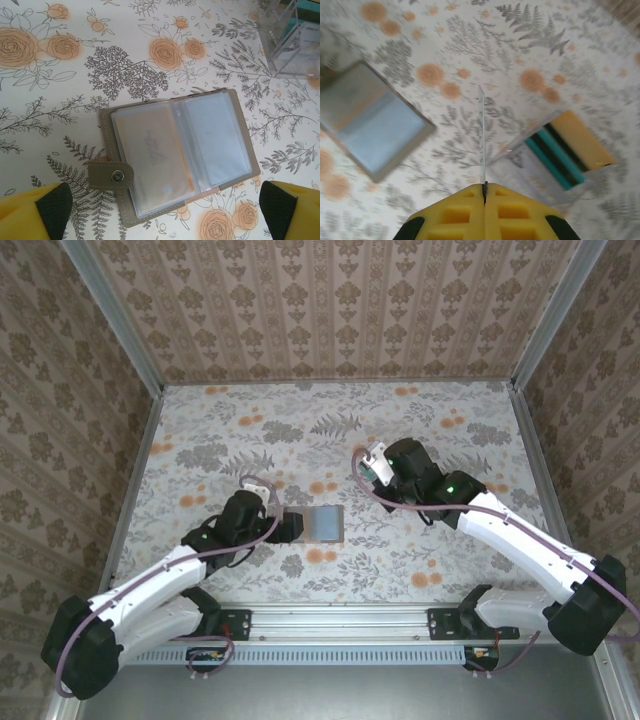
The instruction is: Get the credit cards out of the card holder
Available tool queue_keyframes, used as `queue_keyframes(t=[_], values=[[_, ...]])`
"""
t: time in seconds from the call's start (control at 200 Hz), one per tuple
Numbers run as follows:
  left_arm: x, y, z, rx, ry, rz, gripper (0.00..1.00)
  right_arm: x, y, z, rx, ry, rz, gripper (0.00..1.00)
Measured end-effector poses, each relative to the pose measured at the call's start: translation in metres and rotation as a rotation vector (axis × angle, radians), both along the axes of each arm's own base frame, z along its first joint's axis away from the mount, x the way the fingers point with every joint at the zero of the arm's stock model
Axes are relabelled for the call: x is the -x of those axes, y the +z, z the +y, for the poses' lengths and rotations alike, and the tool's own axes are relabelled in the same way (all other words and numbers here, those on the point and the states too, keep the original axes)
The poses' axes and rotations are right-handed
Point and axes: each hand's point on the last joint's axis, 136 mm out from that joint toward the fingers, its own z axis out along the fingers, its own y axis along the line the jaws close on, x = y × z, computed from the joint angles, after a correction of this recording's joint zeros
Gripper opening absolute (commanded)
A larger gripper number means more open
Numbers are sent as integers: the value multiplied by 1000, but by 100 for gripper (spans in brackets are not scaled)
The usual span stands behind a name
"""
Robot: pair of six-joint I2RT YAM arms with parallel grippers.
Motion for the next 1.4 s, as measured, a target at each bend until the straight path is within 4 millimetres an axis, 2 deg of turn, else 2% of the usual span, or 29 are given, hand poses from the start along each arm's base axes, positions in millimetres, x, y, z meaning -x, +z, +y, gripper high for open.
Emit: queue_keyframes(t=[0.165,0.285,0.615,0.95,1.25,1.4], values=[[1,13,-4,46,-16,-40,100,-15,-6,-19,243,75,-84,0],[2,21,-3,71,-20,-65,100,-28,-14,-26,363,142,-106,0],[4,18,-1,69,-16,-68,100,-59,-42,-44,581,280,-90,0],[3,18,0,67,-13,-69,100,-75,-62,-55,650,317,-32,0],[3,18,0,67,-13,-69,100,-77,-69,-60,664,328,-17,0],[4,18,0,65,-12,-67,100,-71,-82,-69,678,329,18,0]])
